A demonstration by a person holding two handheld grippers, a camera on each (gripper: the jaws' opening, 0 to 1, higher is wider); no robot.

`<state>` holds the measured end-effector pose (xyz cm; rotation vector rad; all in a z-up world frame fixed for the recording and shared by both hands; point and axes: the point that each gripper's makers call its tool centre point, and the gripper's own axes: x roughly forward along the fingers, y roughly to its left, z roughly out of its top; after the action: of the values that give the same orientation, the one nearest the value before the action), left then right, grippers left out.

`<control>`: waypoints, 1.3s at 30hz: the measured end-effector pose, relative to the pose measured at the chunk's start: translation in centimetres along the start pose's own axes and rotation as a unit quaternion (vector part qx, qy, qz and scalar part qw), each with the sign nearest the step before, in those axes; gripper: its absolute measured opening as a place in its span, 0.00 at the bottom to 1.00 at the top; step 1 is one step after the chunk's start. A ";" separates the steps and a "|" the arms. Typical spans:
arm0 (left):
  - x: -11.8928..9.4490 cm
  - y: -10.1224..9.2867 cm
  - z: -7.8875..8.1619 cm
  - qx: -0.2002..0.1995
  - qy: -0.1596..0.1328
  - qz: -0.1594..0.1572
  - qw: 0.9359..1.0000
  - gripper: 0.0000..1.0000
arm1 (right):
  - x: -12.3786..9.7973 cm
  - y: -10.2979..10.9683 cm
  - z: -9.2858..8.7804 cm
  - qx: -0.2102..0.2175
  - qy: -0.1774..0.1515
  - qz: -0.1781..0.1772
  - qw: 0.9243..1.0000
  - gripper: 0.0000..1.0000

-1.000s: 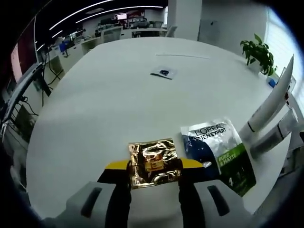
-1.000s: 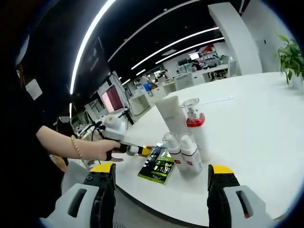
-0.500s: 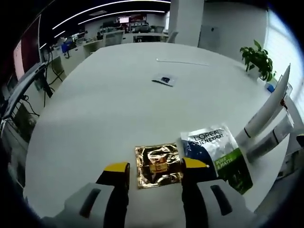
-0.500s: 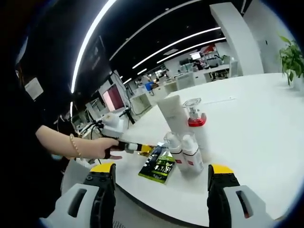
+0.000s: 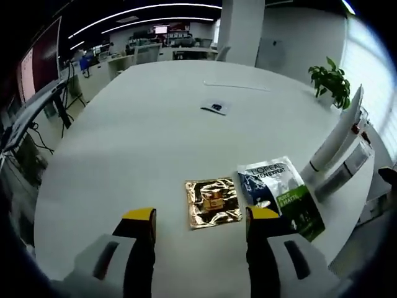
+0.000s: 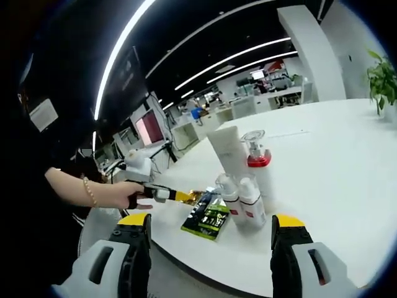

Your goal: Arrange the skincare products in the storage area until every visible bottle or jar stands upright without overlapping.

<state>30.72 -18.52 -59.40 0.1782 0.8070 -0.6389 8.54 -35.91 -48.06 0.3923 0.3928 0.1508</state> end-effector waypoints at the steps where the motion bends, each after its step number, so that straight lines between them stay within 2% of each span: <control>1: -0.3 -0.1 -0.1 -0.001 0.000 -0.006 1.000 0.54 | 0.0 0.0 0.0 -0.001 -0.001 0.000 1.000 0.85; 6: -0.9 -0.7 -0.4 0.002 -0.001 -0.029 1.000 0.59 | 0.0 0.0 0.1 -0.004 -0.003 0.000 1.000 0.85; 12: -2.2 -0.8 -1.6 0.008 0.002 -0.055 0.998 0.65 | -0.1 0.0 0.1 -0.008 -0.002 -0.002 1.000 0.85; 17: -4.4 -1.3 -2.5 0.004 0.003 -0.078 0.997 0.70 | -0.1 -0.1 0.0 -0.006 0.001 -0.005 1.000 0.85; 21: -5.3 -1.3 -2.5 0.000 0.000 -0.091 0.996 0.74 | -0.1 -0.1 -0.1 -0.007 0.004 -0.006 1.000 0.85; 24: -6.4 -0.7 -2.7 0.000 -0.006 -0.095 0.995 0.78 | 0.0 0.0 -0.2 -0.007 0.007 -0.007 1.000 0.85; 29: -8.9 -0.7 -2.7 -0.023 -0.019 -0.106 0.994 0.82 | 0.0 0.0 -0.4 -0.007 0.013 -0.007 1.000 0.85; 31: -9.1 -0.7 -1.9 -0.037 -0.033 -0.114 0.992 0.85 | 0.0 0.1 -0.4 -0.007 0.015 -0.006 1.000 0.85; 34: -10.0 -0.7 -1.3 -0.001 -0.038 -0.108 0.993 0.91 | 0.0 0.1 -0.5 -0.007 0.018 -0.006 1.000 0.85; 39: -10.1 -0.5 -1.3 0.001 -0.035 -0.127 0.991 0.96 | 0.0 0.1 -0.6 -0.006 0.020 -0.007 1.000 0.85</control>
<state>24.40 -13.76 -52.92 0.0529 0.7674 -0.8818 8.32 -35.60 -48.50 0.3744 0.4328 0.1482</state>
